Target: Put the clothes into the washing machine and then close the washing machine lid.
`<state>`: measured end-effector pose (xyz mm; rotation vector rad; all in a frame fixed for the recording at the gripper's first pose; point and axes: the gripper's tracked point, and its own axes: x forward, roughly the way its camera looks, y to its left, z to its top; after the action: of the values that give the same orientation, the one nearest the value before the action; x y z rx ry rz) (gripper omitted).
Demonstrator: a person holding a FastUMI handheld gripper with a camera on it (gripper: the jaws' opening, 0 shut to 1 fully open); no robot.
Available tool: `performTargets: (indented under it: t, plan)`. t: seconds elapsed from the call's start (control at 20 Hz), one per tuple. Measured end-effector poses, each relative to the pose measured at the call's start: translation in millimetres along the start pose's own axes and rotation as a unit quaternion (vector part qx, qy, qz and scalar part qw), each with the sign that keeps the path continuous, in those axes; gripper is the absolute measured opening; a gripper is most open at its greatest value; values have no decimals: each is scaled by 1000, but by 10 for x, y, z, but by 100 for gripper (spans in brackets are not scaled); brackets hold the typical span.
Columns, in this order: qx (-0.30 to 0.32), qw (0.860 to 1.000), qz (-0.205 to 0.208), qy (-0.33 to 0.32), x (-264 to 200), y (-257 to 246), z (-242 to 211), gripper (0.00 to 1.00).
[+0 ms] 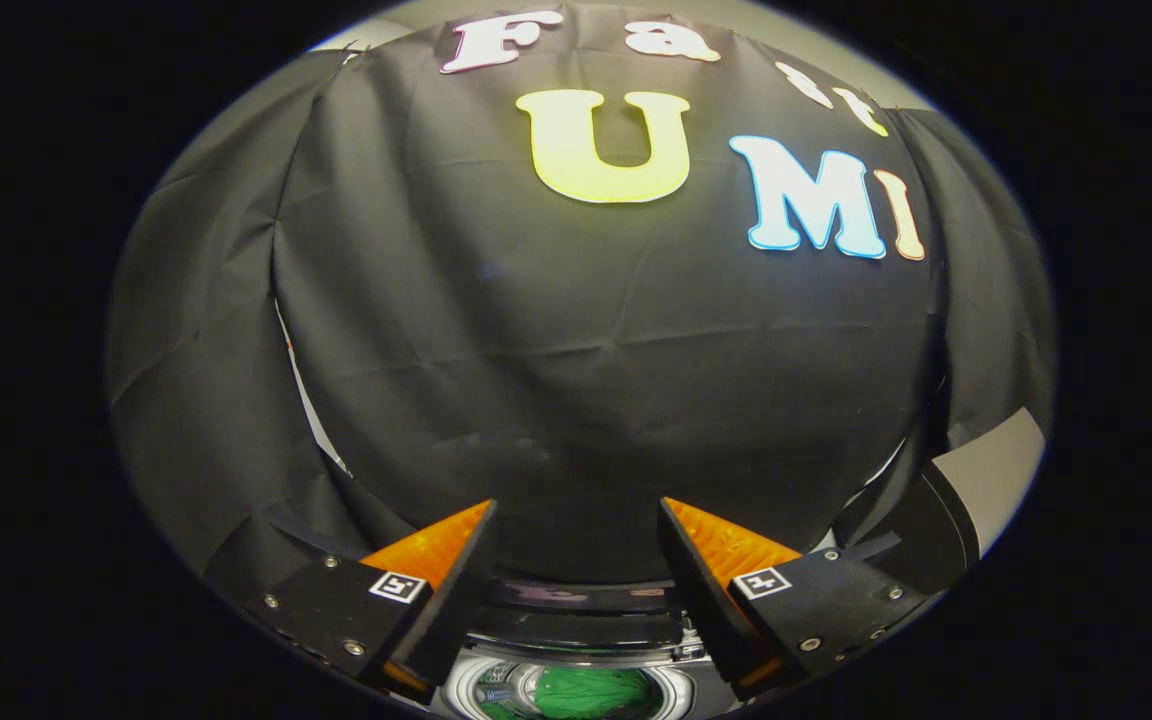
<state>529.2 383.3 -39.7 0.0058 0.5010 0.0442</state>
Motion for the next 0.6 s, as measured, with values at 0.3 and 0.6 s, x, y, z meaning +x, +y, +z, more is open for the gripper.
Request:
performTargets:
  t: [0.3,0.6]
  plan:
    - [-2,1000,18,0,-40,38,-20,96]
    - [-10,999,28,-40,-339,58,-115,95]
